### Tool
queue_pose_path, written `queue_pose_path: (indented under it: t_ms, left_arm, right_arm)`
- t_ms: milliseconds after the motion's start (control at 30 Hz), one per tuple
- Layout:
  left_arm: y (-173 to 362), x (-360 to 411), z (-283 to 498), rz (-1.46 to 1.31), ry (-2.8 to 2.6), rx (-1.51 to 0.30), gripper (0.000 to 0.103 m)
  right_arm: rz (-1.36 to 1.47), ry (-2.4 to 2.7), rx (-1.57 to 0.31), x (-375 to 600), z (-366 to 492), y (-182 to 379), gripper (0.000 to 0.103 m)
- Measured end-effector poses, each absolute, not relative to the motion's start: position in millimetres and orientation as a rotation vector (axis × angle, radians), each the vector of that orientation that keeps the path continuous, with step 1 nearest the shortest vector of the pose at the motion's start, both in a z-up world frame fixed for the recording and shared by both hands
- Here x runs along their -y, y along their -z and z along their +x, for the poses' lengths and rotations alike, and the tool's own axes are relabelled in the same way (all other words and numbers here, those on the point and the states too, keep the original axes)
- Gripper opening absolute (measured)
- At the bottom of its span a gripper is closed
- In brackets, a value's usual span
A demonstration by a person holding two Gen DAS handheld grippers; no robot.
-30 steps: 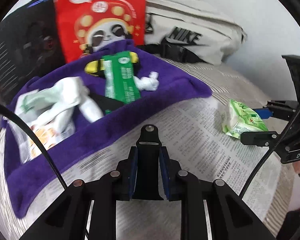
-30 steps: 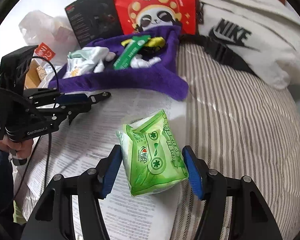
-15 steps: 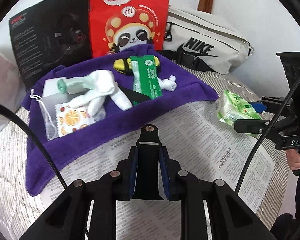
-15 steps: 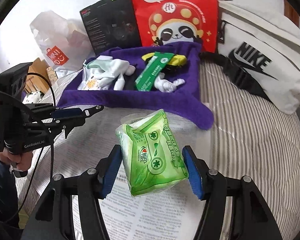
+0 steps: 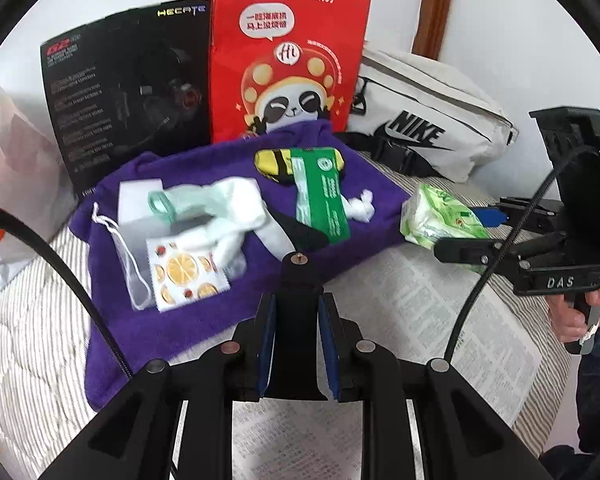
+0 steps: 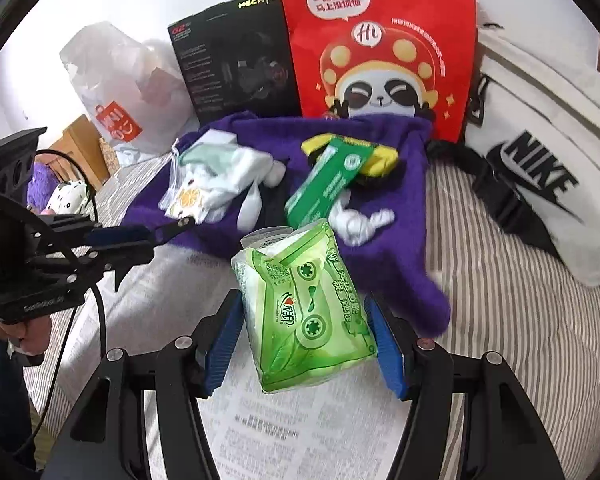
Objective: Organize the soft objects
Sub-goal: 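Carry the green tissue pack onto the purple towel with the right tool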
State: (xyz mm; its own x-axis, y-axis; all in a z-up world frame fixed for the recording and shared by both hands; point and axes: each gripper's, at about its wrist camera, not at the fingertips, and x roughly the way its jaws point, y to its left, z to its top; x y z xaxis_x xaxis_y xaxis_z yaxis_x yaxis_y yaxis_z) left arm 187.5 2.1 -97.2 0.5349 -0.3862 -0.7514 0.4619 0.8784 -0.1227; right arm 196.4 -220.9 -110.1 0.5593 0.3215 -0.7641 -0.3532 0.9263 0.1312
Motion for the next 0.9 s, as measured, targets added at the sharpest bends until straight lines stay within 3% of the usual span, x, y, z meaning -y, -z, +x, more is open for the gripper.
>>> queue_pose_path:
  t_ms: [467, 900]
  left_arm:
    - [89, 2, 239, 0.078, 0.496, -0.858, 0.021]
    - [106, 9, 284, 0.073, 0.480, -0.887, 0.021]
  right_arm:
    - [-0.033, -0.309, -0.875, 222, 270, 105, 0.061]
    - [-0.034, -0.275, -0.900, 217, 312, 139, 0.061]
